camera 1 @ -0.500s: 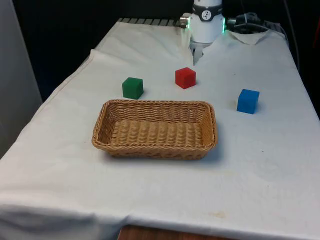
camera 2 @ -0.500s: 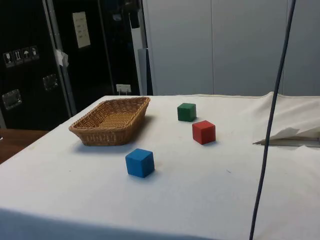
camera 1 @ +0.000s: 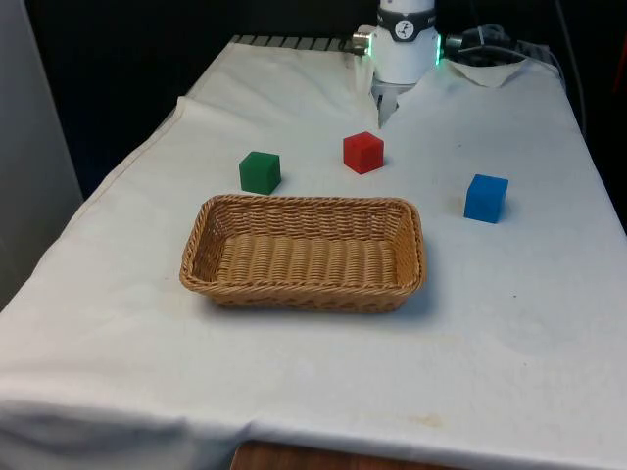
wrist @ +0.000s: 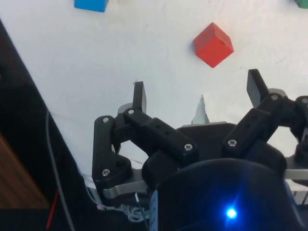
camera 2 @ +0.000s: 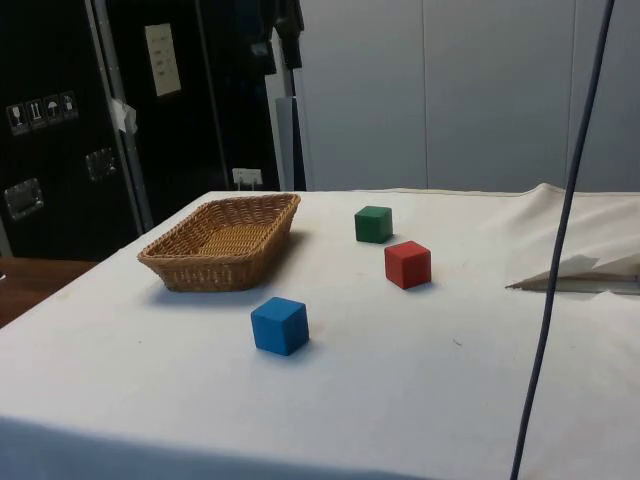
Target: Pick up exactly two blocks and place them into the basket.
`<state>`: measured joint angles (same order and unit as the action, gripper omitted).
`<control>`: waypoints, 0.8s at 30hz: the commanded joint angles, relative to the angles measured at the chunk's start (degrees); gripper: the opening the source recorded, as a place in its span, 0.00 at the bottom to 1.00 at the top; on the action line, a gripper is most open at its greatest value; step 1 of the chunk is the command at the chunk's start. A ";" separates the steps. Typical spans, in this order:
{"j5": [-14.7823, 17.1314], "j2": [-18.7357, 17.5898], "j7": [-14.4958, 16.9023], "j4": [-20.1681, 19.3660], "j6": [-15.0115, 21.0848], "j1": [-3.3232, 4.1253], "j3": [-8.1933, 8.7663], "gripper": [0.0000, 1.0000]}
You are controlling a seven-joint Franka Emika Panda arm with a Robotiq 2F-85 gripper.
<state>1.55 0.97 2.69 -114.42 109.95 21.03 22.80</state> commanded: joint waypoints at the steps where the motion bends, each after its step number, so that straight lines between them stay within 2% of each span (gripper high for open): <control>1: -0.69 0.29 -0.34 -1.03 1.55 -0.11 0.11 1.00; 2: -0.06 0.00 0.00 -0.40 0.52 -0.06 0.11 1.00; 5: -1.26 0.34 -0.52 -2.58 3.44 -0.29 0.52 1.00; 8: -0.92 0.00 -0.17 -2.81 3.50 -0.34 0.69 1.00; 16: -3.32 -0.11 -0.80 -5.61 7.45 -0.92 1.89 1.00; 17: -2.46 -0.17 -0.29 -5.16 6.36 -0.80 1.72 1.00; 19: -3.90 -0.29 -0.92 -6.53 8.65 -1.15 2.29 1.00; 24: -4.81 -0.46 -1.03 -8.14 10.83 -1.38 3.09 1.00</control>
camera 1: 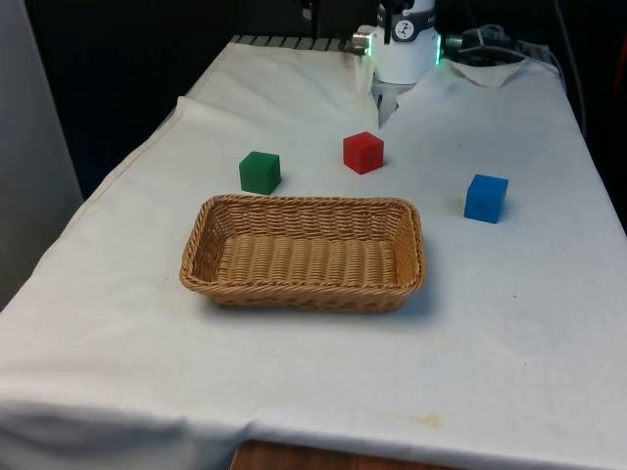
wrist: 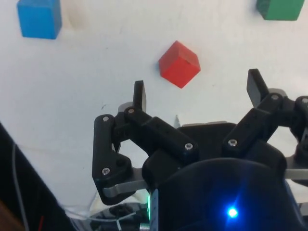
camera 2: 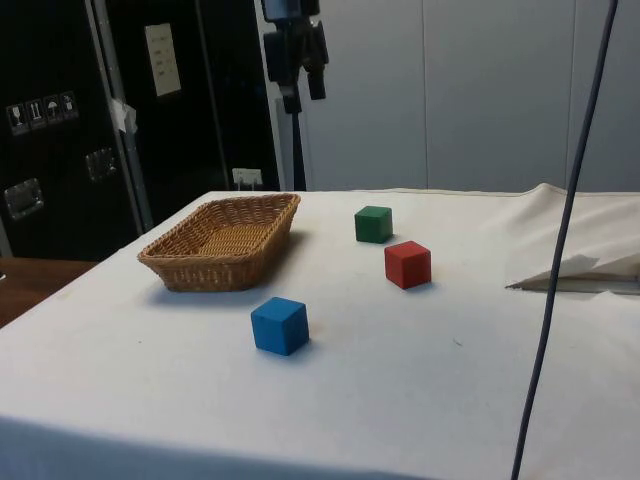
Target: Pick up exactly two blocks and place them into the basket.
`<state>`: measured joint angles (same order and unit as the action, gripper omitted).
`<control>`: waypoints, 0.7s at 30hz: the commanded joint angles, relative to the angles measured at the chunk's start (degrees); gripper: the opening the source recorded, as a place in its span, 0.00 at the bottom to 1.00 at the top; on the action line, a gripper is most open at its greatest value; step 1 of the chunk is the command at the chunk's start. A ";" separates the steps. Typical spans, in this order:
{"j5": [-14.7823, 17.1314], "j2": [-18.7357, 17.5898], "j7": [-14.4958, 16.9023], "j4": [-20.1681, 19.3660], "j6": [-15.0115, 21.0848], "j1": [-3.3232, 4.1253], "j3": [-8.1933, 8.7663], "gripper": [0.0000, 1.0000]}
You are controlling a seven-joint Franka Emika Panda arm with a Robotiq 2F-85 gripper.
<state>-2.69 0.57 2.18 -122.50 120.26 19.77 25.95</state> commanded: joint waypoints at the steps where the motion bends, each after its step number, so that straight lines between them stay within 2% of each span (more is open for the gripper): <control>1: -0.80 -0.06 -0.46 -0.74 1.43 -0.23 0.29 1.00; 2: -0.11 0.00 0.00 -0.34 0.46 -0.06 0.17 1.00; 3: -0.92 -0.06 -0.34 -1.15 1.89 -0.29 0.52 1.00; 10: -1.72 0.11 0.17 -4.58 5.96 -0.52 2.18 1.00; 11: -1.15 -0.06 0.29 -4.01 4.87 -0.29 2.06 1.00; 12: -1.72 0.11 0.34 -4.98 6.42 -0.52 2.35 1.00; 17: -1.43 0.29 1.72 -8.14 10.43 -0.63 3.90 1.00; 19: -1.38 0.34 2.12 -9.05 11.63 -0.63 4.30 1.00; 20: -1.15 0.00 2.06 -8.71 10.89 -0.46 4.30 1.00; 21: -1.26 0.34 2.41 -9.57 12.26 -0.69 4.53 1.00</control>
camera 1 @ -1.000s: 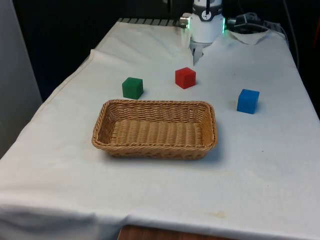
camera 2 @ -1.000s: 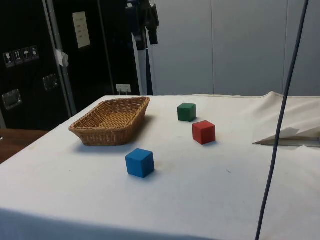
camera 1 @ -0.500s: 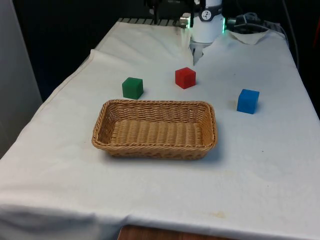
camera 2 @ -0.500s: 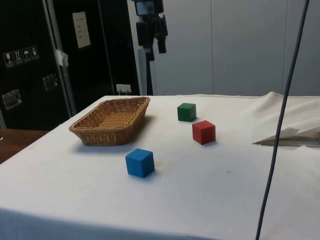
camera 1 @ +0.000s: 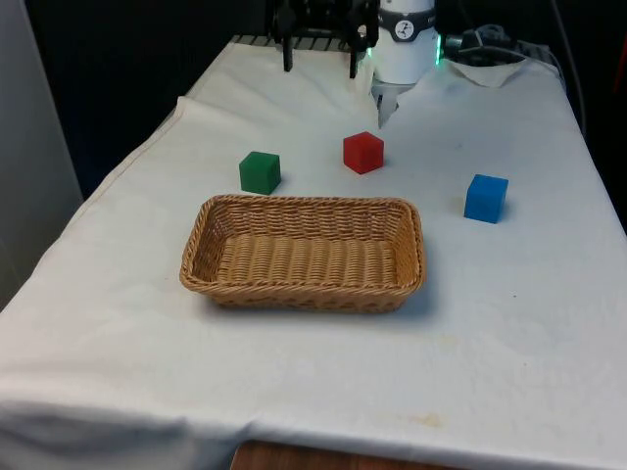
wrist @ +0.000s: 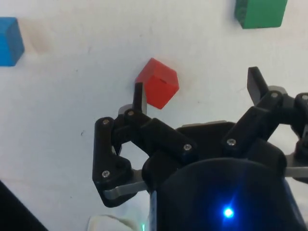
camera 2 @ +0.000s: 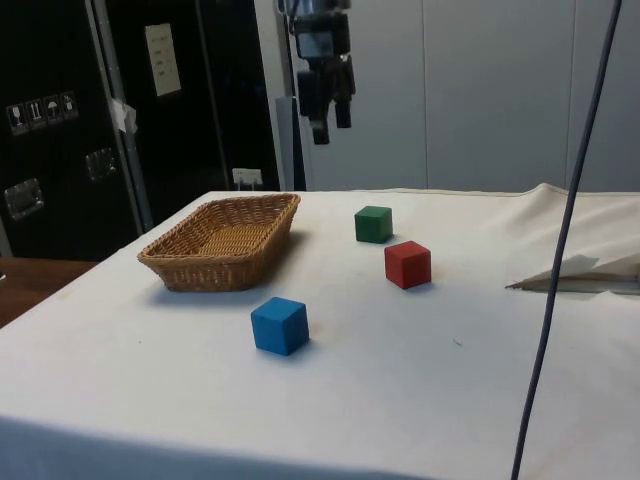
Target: Pick up exactly two blocks and place them into the basket.
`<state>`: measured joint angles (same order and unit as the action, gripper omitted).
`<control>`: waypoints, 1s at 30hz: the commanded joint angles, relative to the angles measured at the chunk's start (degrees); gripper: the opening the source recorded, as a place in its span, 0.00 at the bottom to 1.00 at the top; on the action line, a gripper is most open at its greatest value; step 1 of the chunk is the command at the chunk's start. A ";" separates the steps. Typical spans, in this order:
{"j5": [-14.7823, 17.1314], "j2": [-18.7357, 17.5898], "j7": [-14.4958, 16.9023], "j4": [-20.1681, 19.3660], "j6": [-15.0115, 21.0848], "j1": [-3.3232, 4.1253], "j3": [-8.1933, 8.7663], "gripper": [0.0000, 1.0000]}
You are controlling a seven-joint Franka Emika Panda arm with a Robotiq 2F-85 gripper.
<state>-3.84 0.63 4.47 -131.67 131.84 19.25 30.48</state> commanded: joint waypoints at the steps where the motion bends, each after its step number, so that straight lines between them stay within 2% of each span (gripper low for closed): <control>1: -0.06 0.34 0.40 -0.97 1.38 -0.17 0.29 1.00; 6: 0.52 0.29 2.41 -4.01 5.33 -0.46 1.95 1.00; 7: 0.06 0.00 1.60 -3.21 4.18 -0.23 1.66 1.00; 8: 0.69 0.29 2.86 -4.47 6.02 -0.52 2.23 1.00; 15: 2.64 -1.03 7.45 -6.93 10.54 -0.86 5.16 1.00; 16: 1.49 -0.92 6.13 -6.53 9.63 -0.57 5.04 1.00; 17: 3.09 -1.38 8.19 -7.05 11.12 -0.86 5.50 1.00; 22: 7.10 -4.30 13.75 -7.16 14.15 -1.20 7.28 1.00; 23: 6.07 -4.47 12.61 -6.82 13.52 -0.92 7.39 1.00; 24: 7.85 -4.87 14.67 -7.10 14.55 -1.32 7.45 1.00; 26: 10.14 -6.70 17.53 -6.93 15.87 -1.49 8.08 1.00; 30: 13.24 -9.28 21.14 -6.65 17.48 -1.72 8.71 1.00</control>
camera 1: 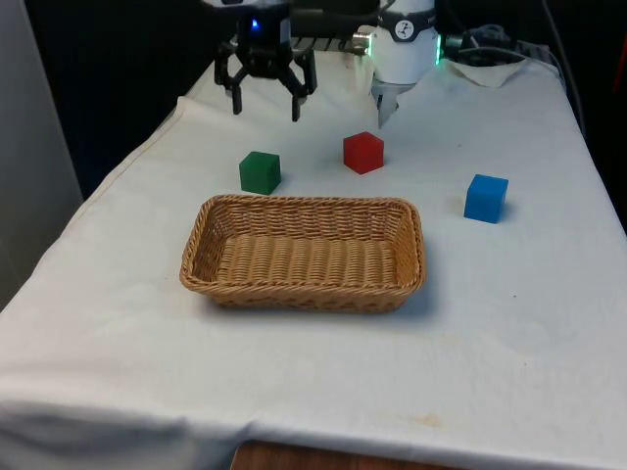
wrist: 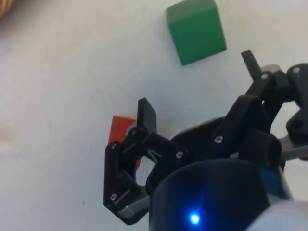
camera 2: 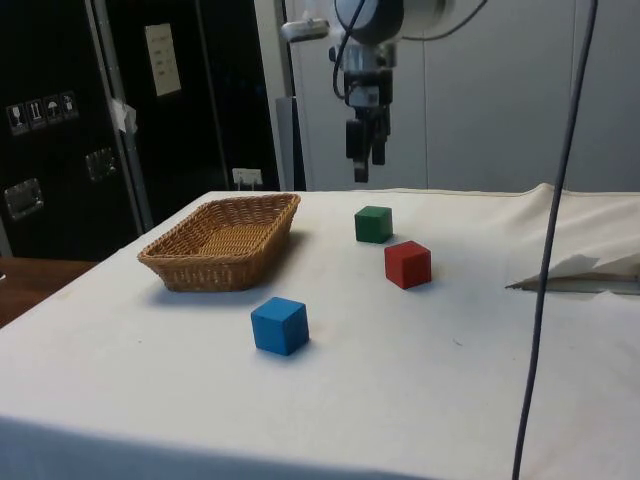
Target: Pick up exactly two blocks and place them into the basket.
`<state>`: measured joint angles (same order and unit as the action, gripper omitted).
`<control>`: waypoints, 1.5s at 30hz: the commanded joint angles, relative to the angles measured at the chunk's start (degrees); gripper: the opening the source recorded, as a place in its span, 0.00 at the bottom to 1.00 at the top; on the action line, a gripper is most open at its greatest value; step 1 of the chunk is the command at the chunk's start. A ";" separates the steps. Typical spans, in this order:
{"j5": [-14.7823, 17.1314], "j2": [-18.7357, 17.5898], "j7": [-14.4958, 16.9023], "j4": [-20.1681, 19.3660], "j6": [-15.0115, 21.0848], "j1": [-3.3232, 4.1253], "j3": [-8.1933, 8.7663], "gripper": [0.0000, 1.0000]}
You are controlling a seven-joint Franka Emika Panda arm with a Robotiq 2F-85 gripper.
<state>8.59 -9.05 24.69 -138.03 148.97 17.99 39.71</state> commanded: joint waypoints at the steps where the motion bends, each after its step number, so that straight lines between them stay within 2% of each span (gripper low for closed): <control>1: 1.55 -0.23 1.78 -0.17 0.69 -0.52 -0.40 1.00; 2: 2.29 -0.86 2.58 -0.11 1.03 -0.57 -0.34 1.00; 3: 1.60 -1.32 1.83 0.06 0.86 -0.11 0.17 1.00; 4: 3.09 -1.55 3.38 -0.06 1.49 -0.63 -0.34 1.00; 6: 5.27 -3.44 5.44 0.11 2.52 -0.74 -0.34 1.00; 11: 9.00 -5.90 8.14 0.23 4.24 -0.74 -0.86 1.00; 12: 8.42 -6.65 7.62 0.46 3.95 -0.23 -0.17 1.00; 13: 10.37 -6.59 9.11 0.29 4.70 -0.74 -1.20 1.00; 18: 13.52 -8.31 10.66 0.74 5.44 -0.80 -2.12 1.00; 19: 12.15 -8.54 9.68 0.74 4.87 -0.23 -1.09 1.00; 20: 14.04 -8.59 10.89 0.80 5.61 -0.86 -2.35 1.00; 25: 17.30 -10.60 12.43 1.43 6.30 -1.03 -3.44 1.00; 26: 18.62 -11.46 13.12 1.78 6.53 -1.03 -3.84 1.00; 27: 17.30 -11.80 12.09 1.78 5.84 -0.23 -2.64 1.00; 28: 19.14 -11.86 13.41 1.89 6.65 -1.03 -3.95 1.00; 32: 22.06 -13.52 15.41 2.35 7.39 -0.97 -4.30 1.00; 36: 23.32 -14.04 16.56 2.23 7.91 -0.63 -4.01 1.00; 37: 22.69 -14.61 15.93 2.52 7.16 -0.23 -3.38 1.00; 38: 23.49 -14.04 16.67 2.18 8.02 -0.57 -3.95 1.00; 43: 23.38 -14.21 16.62 2.01 8.19 -0.46 -3.84 1.00; 44: 23.32 -14.27 16.62 2.01 8.19 -0.46 -3.84 0.97; 45: 23.32 -14.27 16.62 2.01 8.19 -0.46 -3.84 0.90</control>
<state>31.34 -23.66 40.74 -135.73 156.42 17.76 36.33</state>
